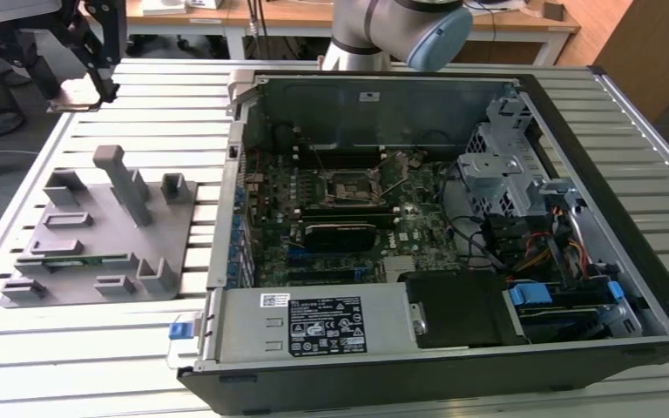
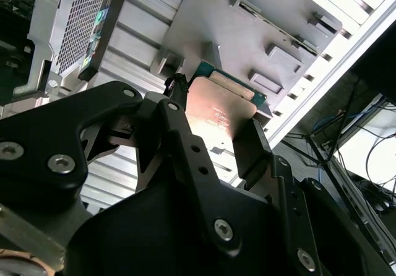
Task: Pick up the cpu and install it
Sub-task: 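Pick up the cpu and move it towards the insertion slot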
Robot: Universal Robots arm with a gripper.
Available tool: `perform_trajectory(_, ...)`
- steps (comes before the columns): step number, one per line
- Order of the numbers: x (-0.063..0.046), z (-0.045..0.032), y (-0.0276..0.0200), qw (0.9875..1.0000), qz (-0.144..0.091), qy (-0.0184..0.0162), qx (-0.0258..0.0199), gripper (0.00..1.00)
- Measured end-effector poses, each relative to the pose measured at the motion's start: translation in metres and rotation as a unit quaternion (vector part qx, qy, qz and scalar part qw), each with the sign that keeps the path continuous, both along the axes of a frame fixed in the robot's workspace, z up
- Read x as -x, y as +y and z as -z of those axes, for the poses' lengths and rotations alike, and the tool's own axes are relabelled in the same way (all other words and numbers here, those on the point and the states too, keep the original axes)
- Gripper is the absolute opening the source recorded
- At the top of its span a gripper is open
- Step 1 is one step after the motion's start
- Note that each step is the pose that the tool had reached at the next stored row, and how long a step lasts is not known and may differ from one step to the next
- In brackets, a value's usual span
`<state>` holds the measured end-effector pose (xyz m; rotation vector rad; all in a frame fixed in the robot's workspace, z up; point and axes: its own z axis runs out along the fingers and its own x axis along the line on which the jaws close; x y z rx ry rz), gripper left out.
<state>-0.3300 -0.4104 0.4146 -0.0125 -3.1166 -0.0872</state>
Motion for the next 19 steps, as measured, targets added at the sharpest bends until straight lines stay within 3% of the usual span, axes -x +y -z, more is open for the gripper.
perform_trajectory(19,-0.019,0.0005,0.0000,1.0000,0.000,0.0000,0.0000,0.54)
